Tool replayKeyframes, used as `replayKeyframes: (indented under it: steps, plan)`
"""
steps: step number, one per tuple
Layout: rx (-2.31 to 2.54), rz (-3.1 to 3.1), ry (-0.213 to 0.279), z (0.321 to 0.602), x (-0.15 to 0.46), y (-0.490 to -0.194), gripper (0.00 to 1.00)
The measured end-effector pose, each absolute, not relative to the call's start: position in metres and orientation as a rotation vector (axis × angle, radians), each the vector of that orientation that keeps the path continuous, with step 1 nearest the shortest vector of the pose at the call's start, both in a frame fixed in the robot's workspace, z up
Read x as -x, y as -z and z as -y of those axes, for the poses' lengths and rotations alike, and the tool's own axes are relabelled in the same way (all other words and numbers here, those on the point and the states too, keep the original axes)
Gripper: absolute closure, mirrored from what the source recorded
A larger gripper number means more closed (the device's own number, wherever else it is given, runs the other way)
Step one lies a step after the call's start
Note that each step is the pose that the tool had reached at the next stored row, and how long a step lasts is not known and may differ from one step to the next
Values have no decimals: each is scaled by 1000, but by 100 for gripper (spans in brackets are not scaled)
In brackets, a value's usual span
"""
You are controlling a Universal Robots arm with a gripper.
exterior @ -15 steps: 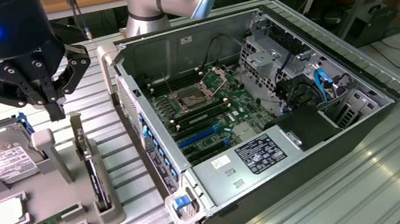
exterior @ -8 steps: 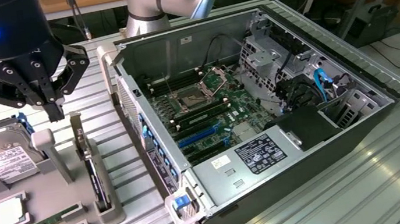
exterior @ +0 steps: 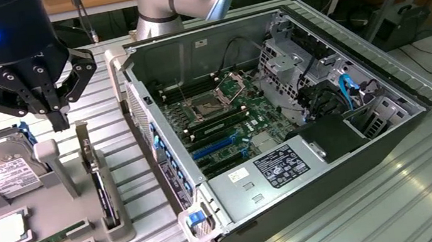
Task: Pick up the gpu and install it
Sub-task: 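Pick up the gpu and move the gpu toward the slot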
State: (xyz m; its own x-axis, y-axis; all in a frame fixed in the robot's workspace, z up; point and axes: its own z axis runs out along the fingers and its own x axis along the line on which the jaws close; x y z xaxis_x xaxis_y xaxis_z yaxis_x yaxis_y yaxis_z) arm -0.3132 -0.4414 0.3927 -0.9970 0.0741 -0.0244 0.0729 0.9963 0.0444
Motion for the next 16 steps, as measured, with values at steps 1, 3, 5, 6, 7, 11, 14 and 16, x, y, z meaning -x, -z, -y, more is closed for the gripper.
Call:
replayKeyframes:
  steps: [1,3,5,6,7,11,14,16]
  plan:
    - [-115,-3113,-68,441,313,-393,89]
    - [-115,-3113,-68,441,313,-393,76]
    - [-115,-3113,-68,441,313,-393,71]
    - [-115,-3113,-68,441,313,-393,64]
    - [-115,-3113,-68,441,313,-393,64]
    - [-114,-3113,-68,441,313,-393,46]
    - [-96,-3114,-68,441,313,-391,40]
    - [-55,-3115,-69,440,312,-389,40]
